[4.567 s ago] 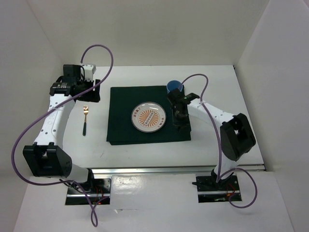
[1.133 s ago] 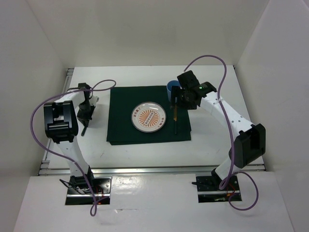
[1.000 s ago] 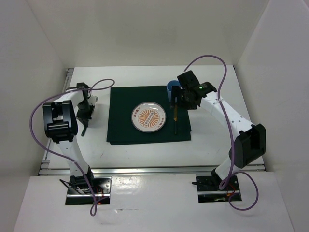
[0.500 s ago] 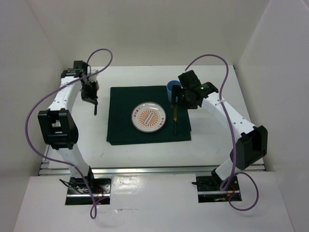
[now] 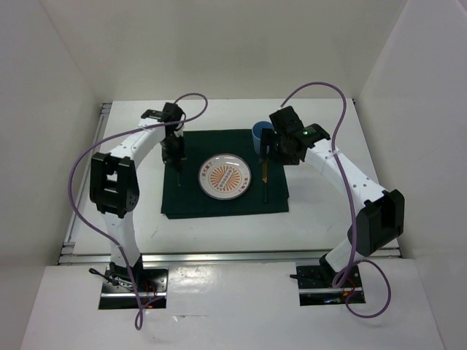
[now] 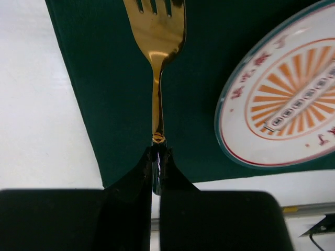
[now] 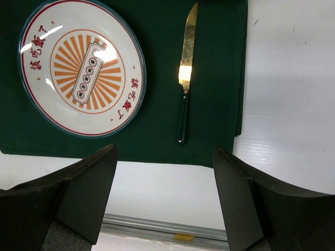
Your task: Set the dinner table for one person
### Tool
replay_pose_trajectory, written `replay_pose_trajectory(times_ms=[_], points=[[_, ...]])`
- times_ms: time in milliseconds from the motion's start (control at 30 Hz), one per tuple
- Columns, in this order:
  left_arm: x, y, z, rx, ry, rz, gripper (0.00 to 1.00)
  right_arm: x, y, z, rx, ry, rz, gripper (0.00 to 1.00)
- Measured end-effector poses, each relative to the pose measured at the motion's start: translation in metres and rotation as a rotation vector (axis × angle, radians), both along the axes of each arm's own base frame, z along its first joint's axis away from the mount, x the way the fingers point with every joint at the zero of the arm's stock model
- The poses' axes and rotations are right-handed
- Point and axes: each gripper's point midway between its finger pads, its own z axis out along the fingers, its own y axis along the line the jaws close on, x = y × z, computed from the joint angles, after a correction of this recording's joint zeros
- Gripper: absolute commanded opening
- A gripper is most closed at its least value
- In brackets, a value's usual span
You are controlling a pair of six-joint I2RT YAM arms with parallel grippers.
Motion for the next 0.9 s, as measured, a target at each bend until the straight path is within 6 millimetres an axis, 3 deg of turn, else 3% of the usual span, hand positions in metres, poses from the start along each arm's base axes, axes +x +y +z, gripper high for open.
replay_pose_trajectory(times_ms=[233,333,667,900], points=[[-0.017,-0.013,-0.043,0.105,0.111,0.019,0.0,-0.001,-0.003,-0.001,-0.013,0.006,-0.01,0.81],[-0.019,-0.014,-0.05,0.139,0.119,0.021,0.0,-0.001,-0.005,-0.002,-0.021,0.006,-0.015,0.82],[-0.019,0.009,-0.079,0.276,0.16,0.071,0.0,-0.001,-0.006,-0.002,-0.028,0.005,-0.02,0.82],[-0.019,0.009,-0.08,0.28,0.162,0.069,0.0,-0.001,-0.007,-0.002,-0.03,0.005,-0.021,0.82]])
